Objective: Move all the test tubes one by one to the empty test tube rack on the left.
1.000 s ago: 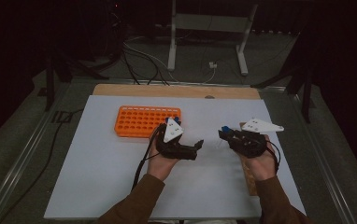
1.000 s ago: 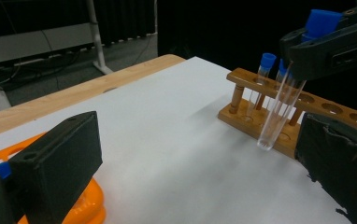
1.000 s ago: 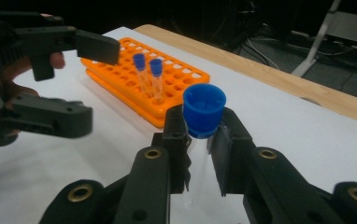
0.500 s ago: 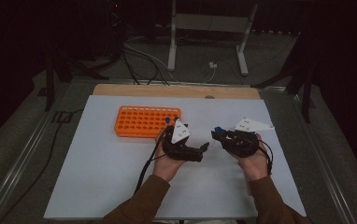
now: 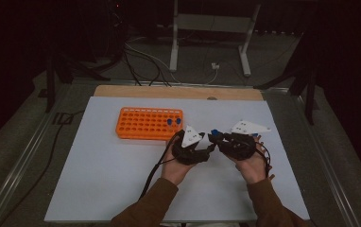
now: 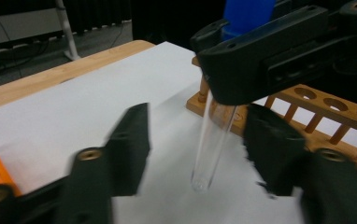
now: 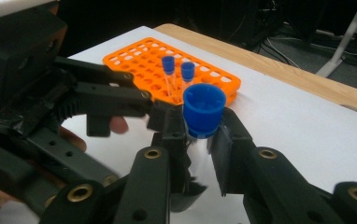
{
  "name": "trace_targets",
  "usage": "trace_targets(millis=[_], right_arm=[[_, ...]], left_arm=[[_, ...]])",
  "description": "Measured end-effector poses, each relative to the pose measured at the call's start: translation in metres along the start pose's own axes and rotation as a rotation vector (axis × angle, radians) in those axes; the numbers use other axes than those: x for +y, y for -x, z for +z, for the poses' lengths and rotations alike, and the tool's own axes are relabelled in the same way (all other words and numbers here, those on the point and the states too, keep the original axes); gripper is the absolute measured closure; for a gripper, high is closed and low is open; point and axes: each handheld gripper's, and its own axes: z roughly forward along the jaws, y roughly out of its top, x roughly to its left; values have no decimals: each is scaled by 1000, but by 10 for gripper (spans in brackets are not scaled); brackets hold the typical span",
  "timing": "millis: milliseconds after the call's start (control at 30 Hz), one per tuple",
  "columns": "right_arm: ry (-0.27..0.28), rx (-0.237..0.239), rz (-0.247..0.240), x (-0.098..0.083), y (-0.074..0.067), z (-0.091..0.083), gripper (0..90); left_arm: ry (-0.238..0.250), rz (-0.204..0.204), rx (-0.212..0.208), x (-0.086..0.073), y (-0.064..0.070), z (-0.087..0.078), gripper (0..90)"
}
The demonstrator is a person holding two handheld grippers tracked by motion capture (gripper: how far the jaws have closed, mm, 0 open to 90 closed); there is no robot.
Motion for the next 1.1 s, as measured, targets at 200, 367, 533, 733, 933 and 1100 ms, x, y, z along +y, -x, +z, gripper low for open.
trace_targets(millis=[200,367,533,733,933,1100], right_arm=[[-1,19,13,-1,-2,3,772],[-2,21,16,-1,-2,4,772],[-7,22,17,-1,-2,4,772],[-6,20,24,-1,-1,2,765],[12,27,26,1,2,-3,609],[24,18,20,3,3,-10,427]], left_arm=[[-4,17,1,0,2,-1,670],[2,28,-18,-1,3,-1,764],[1,31,-23,-1,4,0,775],[9,25,-29,-1,5,0,781],[1,25,-21,-1,3,-1,781],[1,17,-10,-2,0,-3,782]])
